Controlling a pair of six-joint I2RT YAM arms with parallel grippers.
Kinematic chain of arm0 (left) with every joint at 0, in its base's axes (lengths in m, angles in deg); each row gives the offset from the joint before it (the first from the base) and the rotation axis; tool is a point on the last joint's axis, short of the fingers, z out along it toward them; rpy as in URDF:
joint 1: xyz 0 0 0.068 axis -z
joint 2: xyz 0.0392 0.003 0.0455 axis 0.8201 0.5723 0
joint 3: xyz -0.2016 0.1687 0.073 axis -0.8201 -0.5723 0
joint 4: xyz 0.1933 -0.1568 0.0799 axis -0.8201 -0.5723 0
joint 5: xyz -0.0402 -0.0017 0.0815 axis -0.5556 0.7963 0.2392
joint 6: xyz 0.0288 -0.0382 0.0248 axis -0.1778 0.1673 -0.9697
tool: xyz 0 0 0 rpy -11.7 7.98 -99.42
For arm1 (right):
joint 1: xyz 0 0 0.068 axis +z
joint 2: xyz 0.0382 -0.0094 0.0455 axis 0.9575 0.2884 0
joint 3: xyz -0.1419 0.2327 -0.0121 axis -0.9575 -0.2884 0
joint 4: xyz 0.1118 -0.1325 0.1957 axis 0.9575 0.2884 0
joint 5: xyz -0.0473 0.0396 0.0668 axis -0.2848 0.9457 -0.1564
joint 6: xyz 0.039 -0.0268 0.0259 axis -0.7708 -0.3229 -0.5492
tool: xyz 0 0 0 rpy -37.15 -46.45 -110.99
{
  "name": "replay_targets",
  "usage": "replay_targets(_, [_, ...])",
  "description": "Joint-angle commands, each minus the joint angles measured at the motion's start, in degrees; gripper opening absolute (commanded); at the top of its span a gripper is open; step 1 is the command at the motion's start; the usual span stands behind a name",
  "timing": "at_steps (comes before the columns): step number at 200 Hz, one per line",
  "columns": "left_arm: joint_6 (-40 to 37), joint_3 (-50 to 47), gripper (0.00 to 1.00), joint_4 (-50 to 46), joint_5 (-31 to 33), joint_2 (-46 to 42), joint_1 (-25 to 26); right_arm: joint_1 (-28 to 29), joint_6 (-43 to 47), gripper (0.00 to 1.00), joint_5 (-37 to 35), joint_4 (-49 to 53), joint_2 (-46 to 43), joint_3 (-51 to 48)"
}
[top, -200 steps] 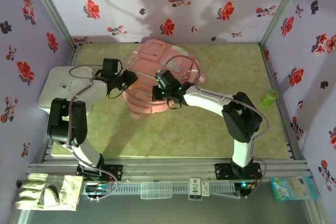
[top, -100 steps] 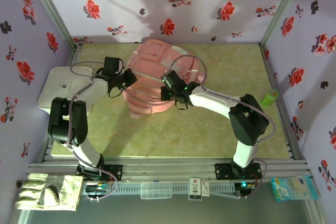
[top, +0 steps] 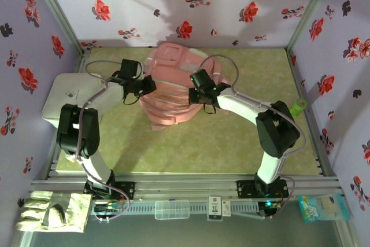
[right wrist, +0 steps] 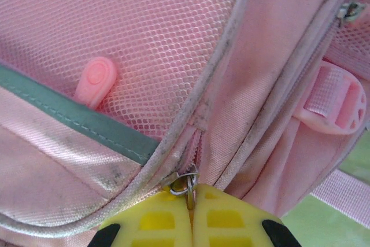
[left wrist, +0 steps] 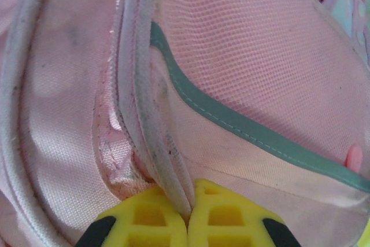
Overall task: Pack the student bag
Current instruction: Zip the student bag at the center of the table, then reset both arms
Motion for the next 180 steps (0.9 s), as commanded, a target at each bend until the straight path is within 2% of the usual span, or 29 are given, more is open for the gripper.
replay_targets(1, [-3.8, 1.6, 0.00, -4.6, -1.7, 2.3, 2.6, -4.3, -2.6, 0.00, -8.2, 2.6, -4.7, -3.0])
replay_targets(43, [0.2, 5.2, 0.00, -1.7, -2.7, 4.9, 8.9, -9.7, -2.9, 0.02, -9.1, 2.3, -11.1, -10.1])
replay_targets(55, [0.8, 6.2, 0.16, -1.3, -2.7, 5.0, 9.8, -10.5, -1.2, 0.12, -8.2, 1.3, -12.7, -11.7])
replay_targets(72, [0.8, 7.5, 0.38, -2.2, -1.0, 3.8, 9.9, -10.6, 1.9, 0.36, -7.3, -0.4, -16.4, -13.4])
replay_targets(84, [-0.2, 8.1, 0.50, -3.8, 1.5, 1.7, 9.4, -10.7, 3.3, 0.52, -7.9, -0.5, -19.7, -13.6])
replay_targets(114, [-3.2, 7.5, 0.71, -7.4, 10.4, -5.6, 7.2, -11.3, 6.6, 0.81, -13.1, -1.9, -28.7, -14.5])
replay_targets(134, [-5.6, 3.5, 0.85, -6.3, 19.2, -12.2, 5.5, -12.1, 9.0, 0.99, -21.7, -4.9, -33.3, -16.6])
replay_targets(157, [-8.6, -5.2, 0.99, 0.3, 29.9, -20.6, 3.7, -13.9, 11.2, 0.99, -29.9, -10.4, -37.4, -21.3])
replay_targets(180, [-13.4, -17.7, 1.00, 12.1, 41.4, -28.4, 2.5, -16.7, 12.3, 0.99, -34.0, -17.1, -39.8, -27.4])
